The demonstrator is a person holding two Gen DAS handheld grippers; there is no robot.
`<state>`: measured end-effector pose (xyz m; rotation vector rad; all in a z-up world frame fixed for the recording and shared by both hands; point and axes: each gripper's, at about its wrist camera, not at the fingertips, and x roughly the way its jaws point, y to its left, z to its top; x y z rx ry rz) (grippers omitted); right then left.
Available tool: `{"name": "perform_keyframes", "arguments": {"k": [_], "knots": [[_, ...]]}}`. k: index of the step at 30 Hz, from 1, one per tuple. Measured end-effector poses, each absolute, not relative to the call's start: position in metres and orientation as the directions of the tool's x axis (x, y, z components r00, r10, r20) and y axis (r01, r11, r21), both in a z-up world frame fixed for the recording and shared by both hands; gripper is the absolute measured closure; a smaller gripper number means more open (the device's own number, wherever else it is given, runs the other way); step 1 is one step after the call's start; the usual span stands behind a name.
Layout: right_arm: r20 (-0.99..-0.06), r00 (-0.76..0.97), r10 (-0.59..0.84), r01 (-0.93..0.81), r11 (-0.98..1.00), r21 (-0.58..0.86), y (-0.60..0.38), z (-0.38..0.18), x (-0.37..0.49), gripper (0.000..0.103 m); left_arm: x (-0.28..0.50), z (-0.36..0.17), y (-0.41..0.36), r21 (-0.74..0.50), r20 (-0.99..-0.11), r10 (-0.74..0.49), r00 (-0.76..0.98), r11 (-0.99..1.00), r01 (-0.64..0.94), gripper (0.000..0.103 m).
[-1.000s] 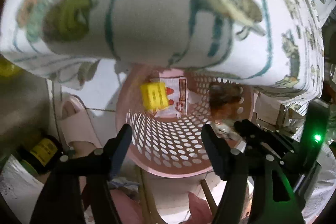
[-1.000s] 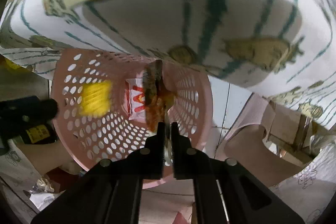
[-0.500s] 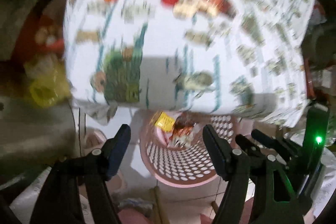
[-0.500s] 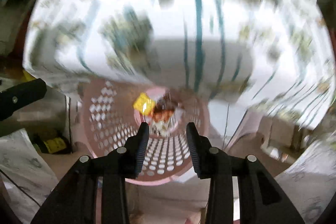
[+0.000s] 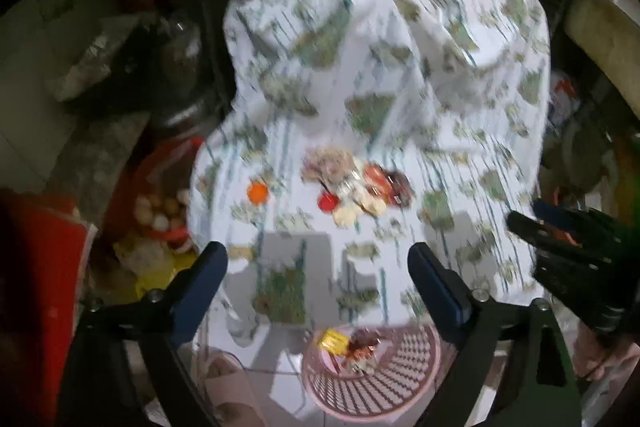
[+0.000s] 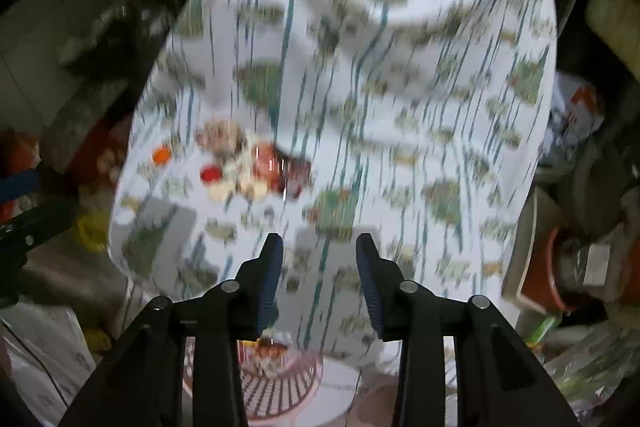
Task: Collect trash
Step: 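Move both grippers back toward the remaining scraps on the table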
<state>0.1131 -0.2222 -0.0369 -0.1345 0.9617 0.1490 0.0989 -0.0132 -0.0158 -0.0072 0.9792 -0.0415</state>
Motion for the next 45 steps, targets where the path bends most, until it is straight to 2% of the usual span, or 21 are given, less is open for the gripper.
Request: {"name": "perform_keyframes", "arguments": {"k": [4, 6, 11, 13, 15, 20, 21, 24, 33, 39, 45], "knots": [[-0.774, 0.631, 0.053, -0.151, 0.987, -0.055, -0.231, -0.012, 0.124, 0.059, 0.115, 0.008, -0.007, 0.008, -0.785, -0.01, 0.619, 1.0, 0.026, 0.004], [-0.743, 0.667, 0.042, -0.143, 0.987, -0.073, -0.234, -0.003, 0.132, 0.054, 0.123, 0.016, -0.004, -0.008, -0.78, -0.024, 0.625, 1.0, 0.029, 0.004], [-0.7, 0.713, 0.038, -0.126, 0.989, -0.074, -0.236, 0.004, 0.145, 0.054, 0.134, 0.017, -0.002, 0.04, -0.734, 0.015, 0.679, 0.999, 0.022, 0.004], [-0.698, 0.714, 0.053, -0.116, 0.992, -0.043, -0.238, -0.002, 0.15, 0.054, 0.137, 0.01, 0.002, 0.045, -0.731, 0.03, 0.682, 0.999, 0.003, 0.0], [-0.71, 0.703, 0.043, -0.099, 0.994, -0.038, -0.24, -0.011, 0.154, 0.054, 0.139, 0.005, 0.005, 0.039, -0.724, 0.027, 0.69, 0.999, 0.002, 0.0], [-0.766, 0.641, 0.057, -0.075, 0.997, 0.011, -0.242, -0.03, 0.17, 0.054, 0.144, 0.0, 0.0, 0.113, -0.692, 0.073, 0.718, 0.994, 0.007, 0.0], [-0.767, 0.639, 0.052, -0.07, 0.998, 0.009, -0.242, -0.03, 0.172, 0.049, 0.147, -0.001, -0.001, 0.112, -0.693, 0.07, 0.717, 0.994, 0.012, 0.0], [-0.759, 0.65, 0.048, -0.056, 0.998, 0.015, -0.241, -0.03, 0.175, 0.035, 0.156, -0.006, 0.0, 0.083, -0.714, 0.041, 0.699, 0.996, 0.026, 0.0], [-0.805, 0.588, 0.08, -0.04, 0.997, 0.07, -0.242, -0.045, 0.193, 0.034, 0.202, -0.058, -0.004, -0.004, -0.873, -0.031, 0.486, 0.998, 0.057, 0.0], [-0.838, 0.542, 0.062, 0.015, 0.996, 0.083, -0.255, -0.056, 0.205, 0.034, 0.23, -0.094, -0.009, -0.11, -0.925, -0.118, 0.36, 0.993, 0.041, 0.0], [-0.849, 0.526, 0.044, 0.038, 0.996, 0.075, -0.268, -0.06, 0.211, 0.034, 0.254, -0.109, -0.027, -0.109, -0.936, -0.13, 0.326, 0.991, 0.082, 0.02]]}}
